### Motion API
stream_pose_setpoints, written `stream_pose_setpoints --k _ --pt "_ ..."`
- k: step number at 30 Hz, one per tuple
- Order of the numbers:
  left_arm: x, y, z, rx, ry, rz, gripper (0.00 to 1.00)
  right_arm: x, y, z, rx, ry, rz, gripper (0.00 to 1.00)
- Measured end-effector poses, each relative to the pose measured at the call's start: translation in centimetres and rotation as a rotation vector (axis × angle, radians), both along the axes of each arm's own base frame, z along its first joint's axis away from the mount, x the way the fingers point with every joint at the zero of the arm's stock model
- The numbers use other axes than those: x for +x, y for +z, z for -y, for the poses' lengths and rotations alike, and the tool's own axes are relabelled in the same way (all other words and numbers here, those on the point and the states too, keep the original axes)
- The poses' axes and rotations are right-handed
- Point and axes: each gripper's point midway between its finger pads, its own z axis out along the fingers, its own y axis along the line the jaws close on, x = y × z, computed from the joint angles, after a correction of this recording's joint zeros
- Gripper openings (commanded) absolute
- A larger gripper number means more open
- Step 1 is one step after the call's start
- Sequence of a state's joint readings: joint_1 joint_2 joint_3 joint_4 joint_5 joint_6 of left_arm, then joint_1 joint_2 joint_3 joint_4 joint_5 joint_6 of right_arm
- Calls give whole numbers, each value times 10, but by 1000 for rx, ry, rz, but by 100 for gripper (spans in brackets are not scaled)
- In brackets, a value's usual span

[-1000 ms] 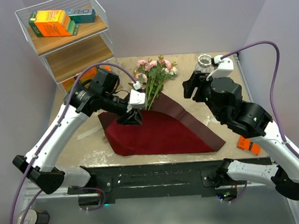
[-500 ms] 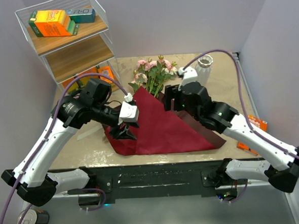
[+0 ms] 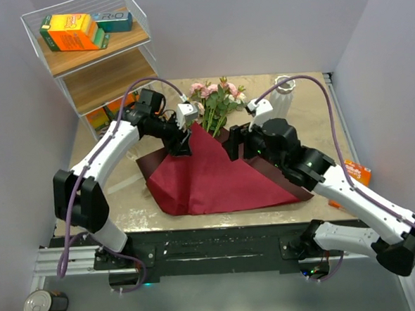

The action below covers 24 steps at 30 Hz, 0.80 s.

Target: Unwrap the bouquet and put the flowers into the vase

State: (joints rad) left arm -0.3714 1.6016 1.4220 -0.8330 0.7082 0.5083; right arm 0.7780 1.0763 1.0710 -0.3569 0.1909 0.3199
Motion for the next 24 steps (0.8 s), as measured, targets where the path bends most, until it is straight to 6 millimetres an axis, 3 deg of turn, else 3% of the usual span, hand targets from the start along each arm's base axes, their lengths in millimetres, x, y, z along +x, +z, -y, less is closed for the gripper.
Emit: stream_pose_setpoints --k 4,13,20,24 --pt "7 -13 11 -16 -10 -55 66 -8 25 7 65 -1 60 80" --pt "19 -12 18 -42 5 -32 66 -14 7 12 55 -7 27 80" --pt "35 11 11 -37 82 97 67 -17 16 15 81 -9 42 80" --pt "54 19 3 -28 164 156 67 -19 20 16 97 -10 50 80"
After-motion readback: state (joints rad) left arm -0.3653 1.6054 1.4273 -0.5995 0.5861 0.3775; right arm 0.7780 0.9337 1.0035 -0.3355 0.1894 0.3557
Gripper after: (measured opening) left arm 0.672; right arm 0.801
